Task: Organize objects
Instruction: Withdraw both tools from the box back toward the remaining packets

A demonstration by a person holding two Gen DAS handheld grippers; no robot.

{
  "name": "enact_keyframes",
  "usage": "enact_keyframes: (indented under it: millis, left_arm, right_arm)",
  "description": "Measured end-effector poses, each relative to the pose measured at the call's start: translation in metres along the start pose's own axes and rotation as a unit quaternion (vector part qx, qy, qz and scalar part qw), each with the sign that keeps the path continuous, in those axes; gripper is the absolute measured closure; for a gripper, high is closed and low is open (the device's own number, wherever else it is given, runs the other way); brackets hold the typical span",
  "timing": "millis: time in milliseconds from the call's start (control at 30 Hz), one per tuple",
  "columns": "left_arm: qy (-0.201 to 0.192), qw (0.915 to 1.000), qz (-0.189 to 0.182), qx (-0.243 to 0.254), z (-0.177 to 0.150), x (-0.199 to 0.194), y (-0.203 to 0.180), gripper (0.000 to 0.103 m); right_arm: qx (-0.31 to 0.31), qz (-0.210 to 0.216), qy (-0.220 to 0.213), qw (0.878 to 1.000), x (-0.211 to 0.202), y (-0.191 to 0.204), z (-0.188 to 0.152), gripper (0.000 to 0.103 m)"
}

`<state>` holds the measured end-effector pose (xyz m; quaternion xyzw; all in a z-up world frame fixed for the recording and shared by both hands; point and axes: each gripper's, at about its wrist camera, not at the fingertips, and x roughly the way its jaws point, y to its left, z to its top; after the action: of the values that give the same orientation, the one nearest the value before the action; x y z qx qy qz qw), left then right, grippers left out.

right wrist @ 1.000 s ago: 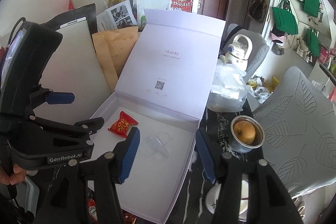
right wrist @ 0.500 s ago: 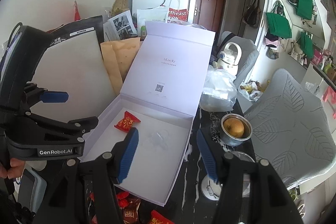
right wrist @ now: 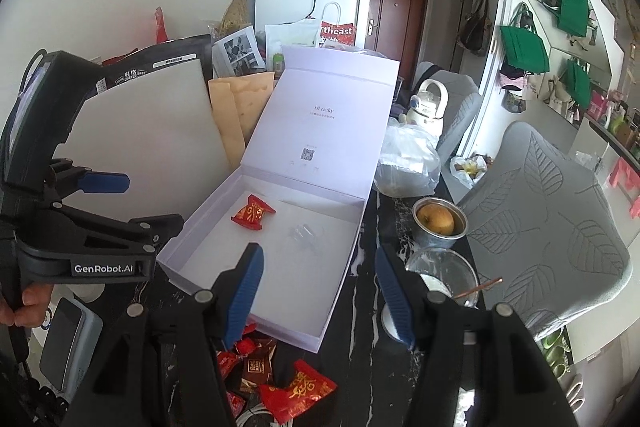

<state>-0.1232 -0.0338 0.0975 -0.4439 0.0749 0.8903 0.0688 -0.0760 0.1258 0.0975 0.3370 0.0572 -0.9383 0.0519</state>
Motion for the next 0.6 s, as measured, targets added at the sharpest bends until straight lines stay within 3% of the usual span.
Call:
enact_keyframes:
  millis: [600]
  left_arm:
    - [0.024,0.9994,-0.016,0.019,-0.06,-0.002,-0.023,0.023]
  right_arm:
    - [0.008,0.013,0.022,1.0,-0.016,0.011,-0.06,0.044]
